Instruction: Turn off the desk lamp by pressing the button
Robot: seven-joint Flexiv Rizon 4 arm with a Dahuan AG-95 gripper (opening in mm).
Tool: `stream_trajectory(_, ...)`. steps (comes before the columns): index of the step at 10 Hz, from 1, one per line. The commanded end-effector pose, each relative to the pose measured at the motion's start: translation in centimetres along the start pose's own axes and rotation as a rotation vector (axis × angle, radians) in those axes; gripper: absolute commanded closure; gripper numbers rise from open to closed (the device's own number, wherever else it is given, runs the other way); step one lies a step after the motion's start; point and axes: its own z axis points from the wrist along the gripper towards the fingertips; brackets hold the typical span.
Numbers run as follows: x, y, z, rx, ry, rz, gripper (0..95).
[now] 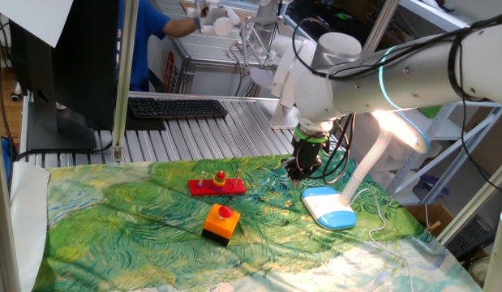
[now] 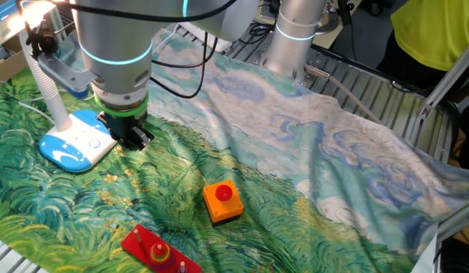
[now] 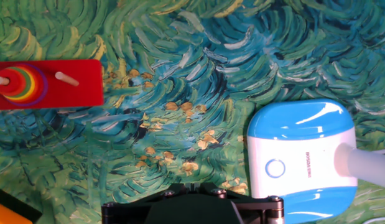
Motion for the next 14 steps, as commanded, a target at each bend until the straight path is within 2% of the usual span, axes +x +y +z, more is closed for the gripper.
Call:
stream_trajectory(1,0.0,-0.1,0.0,0.008,0.031,0.014,95.0)
stream_trajectory(3,0.0,-0.1,0.0,0.05,0.01,-0.011,95.0)
stream_trajectory(4,0.0,-0.1,0.0,0.094,-0.01,-0.027,95.0)
stream_trajectory(5,0.0,-0.1,0.0,0.124,-0.028,-0.035,95.0)
stream_trajectory(6,0.0,-0.1,0.0,0.112,-0.027,-0.03,95.0)
stream_trajectory(8,0.0,-0.1,0.0,0.109,-0.023,-0.003,95.0)
stream_trajectory(9,0.0,-0.1,0.0,0.123,-0.025,0.001,95.0)
stream_trajectory(10,0.0,-0.1,0.0,0.181,-0.014,0.013,95.0)
stream_trajectory(11,0.0,-0.1,0.0,0.215,-0.013,0.024,95.0)
stream_trajectory(12,-0.4,-0.2,0.2,0.221,-0.011,0.044,95.0)
stream_trajectory(13,-0.9,-0.5,0.5,0.232,-0.01,0.033,95.0)
stream_trajectory(14,-1.2,-0.7,0.7,0.23,-0.012,0.036,76.0)
